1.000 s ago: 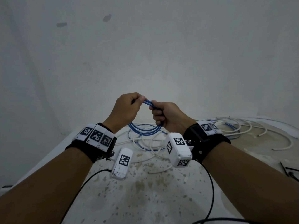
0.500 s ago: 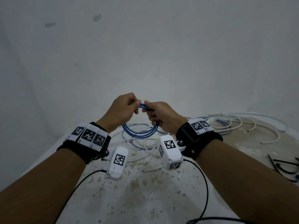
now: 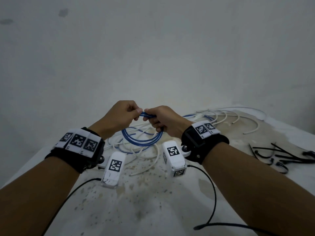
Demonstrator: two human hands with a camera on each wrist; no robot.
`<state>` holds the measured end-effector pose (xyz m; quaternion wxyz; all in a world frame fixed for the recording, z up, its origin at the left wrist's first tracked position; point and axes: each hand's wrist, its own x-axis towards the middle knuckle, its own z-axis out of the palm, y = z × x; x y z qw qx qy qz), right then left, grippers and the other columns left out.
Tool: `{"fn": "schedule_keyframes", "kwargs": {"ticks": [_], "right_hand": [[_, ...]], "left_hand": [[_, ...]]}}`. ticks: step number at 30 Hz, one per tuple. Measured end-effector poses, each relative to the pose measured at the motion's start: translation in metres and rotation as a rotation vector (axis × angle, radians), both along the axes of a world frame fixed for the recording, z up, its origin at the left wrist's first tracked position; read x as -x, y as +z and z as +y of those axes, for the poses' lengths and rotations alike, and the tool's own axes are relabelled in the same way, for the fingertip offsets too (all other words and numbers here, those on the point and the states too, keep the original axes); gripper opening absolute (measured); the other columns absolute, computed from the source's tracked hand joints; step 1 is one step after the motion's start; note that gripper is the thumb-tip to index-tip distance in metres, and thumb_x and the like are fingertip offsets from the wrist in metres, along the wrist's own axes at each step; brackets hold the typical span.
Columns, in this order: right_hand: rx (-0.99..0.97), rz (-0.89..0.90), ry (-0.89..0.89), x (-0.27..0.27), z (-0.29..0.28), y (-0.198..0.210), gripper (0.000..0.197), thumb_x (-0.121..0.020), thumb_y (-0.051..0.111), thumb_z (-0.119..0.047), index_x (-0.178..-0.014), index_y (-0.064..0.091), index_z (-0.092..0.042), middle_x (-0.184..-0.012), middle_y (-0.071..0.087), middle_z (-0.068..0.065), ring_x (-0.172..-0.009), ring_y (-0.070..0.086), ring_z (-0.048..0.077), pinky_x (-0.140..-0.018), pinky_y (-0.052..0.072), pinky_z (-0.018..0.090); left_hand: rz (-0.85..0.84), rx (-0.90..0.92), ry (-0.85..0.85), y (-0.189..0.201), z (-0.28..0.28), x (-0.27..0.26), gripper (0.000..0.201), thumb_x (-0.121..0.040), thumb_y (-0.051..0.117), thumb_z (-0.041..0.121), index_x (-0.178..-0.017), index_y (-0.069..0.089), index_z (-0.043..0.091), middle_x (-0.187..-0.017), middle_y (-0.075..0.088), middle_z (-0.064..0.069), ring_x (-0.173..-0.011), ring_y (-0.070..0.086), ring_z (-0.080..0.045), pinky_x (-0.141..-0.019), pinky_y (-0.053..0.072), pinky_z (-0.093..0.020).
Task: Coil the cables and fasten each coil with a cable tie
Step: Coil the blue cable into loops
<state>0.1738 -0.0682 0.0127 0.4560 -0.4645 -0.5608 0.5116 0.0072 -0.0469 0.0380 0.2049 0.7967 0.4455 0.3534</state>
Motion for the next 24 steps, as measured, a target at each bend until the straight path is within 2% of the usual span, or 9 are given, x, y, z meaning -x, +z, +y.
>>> {"fn": "schedule_keyframes", "kwargs": {"ticks": [5, 8, 11, 14, 19, 21, 22, 24], "right_hand": [[0.030, 0.025, -0.045, -0.038, -0.014, -0.018, 0.035, -0.102, 0.045, -0.032, -0.081, 0.061, -0.008, -0.050, 0.028, -0.007, -0.045, 0.022, 0.010, -0.048, 0.023, 0.024], [0.043, 0.042, -0.084, -0.066, -0.022, -0.027, 0.034, -0.102, 0.044, -0.031, -0.081, 0.058, -0.009, -0.052, 0.026, -0.006, -0.044, 0.020, 0.010, -0.044, 0.023, 0.023], [0.042, 0.055, -0.134, -0.094, -0.029, -0.031, 0.036, -0.102, 0.043, -0.032, -0.079, 0.059, -0.009, -0.053, 0.026, -0.006, -0.044, 0.019, 0.009, -0.045, 0.020, 0.023], [0.035, 0.067, -0.169, -0.119, -0.038, -0.032, 0.036, -0.102, 0.043, -0.031, -0.078, 0.059, -0.009, -0.055, 0.025, -0.005, -0.045, 0.019, 0.010, -0.046, 0.020, 0.023], [0.015, 0.093, -0.224, -0.154, -0.048, -0.035, 0.037, -0.101, 0.046, -0.031, -0.077, 0.061, -0.008, -0.055, 0.026, -0.004, -0.045, 0.021, 0.010, -0.046, 0.022, 0.023], [0.010, 0.113, -0.243, -0.163, -0.052, -0.037, 0.038, -0.101, 0.047, -0.033, -0.078, 0.063, -0.007, -0.056, 0.032, -0.003, -0.046, 0.026, 0.011, -0.048, 0.026, 0.025], [0.009, 0.125, -0.260, -0.167, -0.053, -0.038, 0.041, -0.101, 0.047, -0.037, -0.079, 0.064, -0.007, -0.056, 0.039, -0.001, -0.046, 0.032, 0.012, -0.050, 0.032, 0.026], [0.015, 0.113, -0.360, -0.178, -0.054, -0.042, 0.048, -0.101, 0.045, -0.045, -0.083, 0.066, -0.005, -0.062, 0.058, 0.004, -0.052, 0.051, 0.017, -0.057, 0.048, 0.031]], "left_hand": [[-0.020, 0.041, -0.034, -0.016, -0.005, -0.040, 0.022, -0.098, 0.056, 0.021, -0.082, 0.066, 0.010, -0.071, 0.071, -0.001, -0.045, 0.043, -0.008, -0.048, 0.037, -0.026], [0.013, 0.114, -0.070, -0.020, -0.013, -0.071, 0.023, -0.100, 0.053, 0.023, -0.088, 0.065, 0.008, -0.079, 0.075, -0.001, -0.049, 0.041, -0.014, -0.049, 0.040, -0.029], [-0.002, 0.155, -0.099, -0.020, -0.018, -0.102, 0.022, -0.099, 0.054, 0.023, -0.090, 0.067, 0.008, -0.078, 0.075, -0.003, -0.052, 0.039, -0.018, -0.049, 0.038, -0.029], [-0.027, 0.151, -0.124, -0.020, -0.019, -0.129, 0.021, -0.098, 0.055, 0.022, -0.087, 0.069, 0.010, -0.078, 0.074, -0.005, -0.047, 0.038, -0.015, -0.047, 0.035, -0.026], [-0.071, 0.097, -0.161, -0.025, -0.023, -0.166, 0.022, -0.097, 0.058, 0.020, -0.080, 0.068, 0.011, -0.068, 0.069, -0.002, -0.042, 0.038, -0.009, -0.045, 0.033, -0.023], [-0.075, 0.078, -0.172, -0.029, -0.024, -0.177, 0.021, -0.096, 0.058, 0.020, -0.080, 0.068, 0.011, -0.069, 0.068, -0.002, -0.040, 0.041, -0.004, -0.049, 0.034, -0.023], [-0.073, 0.064, -0.173, -0.031, -0.025, -0.182, 0.022, -0.096, 0.059, 0.020, -0.079, 0.068, 0.011, -0.070, 0.067, -0.002, -0.042, 0.043, -0.002, -0.052, 0.035, -0.025], [-0.079, 0.045, -0.172, -0.036, -0.026, -0.190, 0.023, -0.096, 0.059, 0.022, -0.077, 0.068, 0.012, -0.071, 0.068, -0.003, -0.048, 0.045, -0.005, -0.056, 0.036, -0.027]]}}
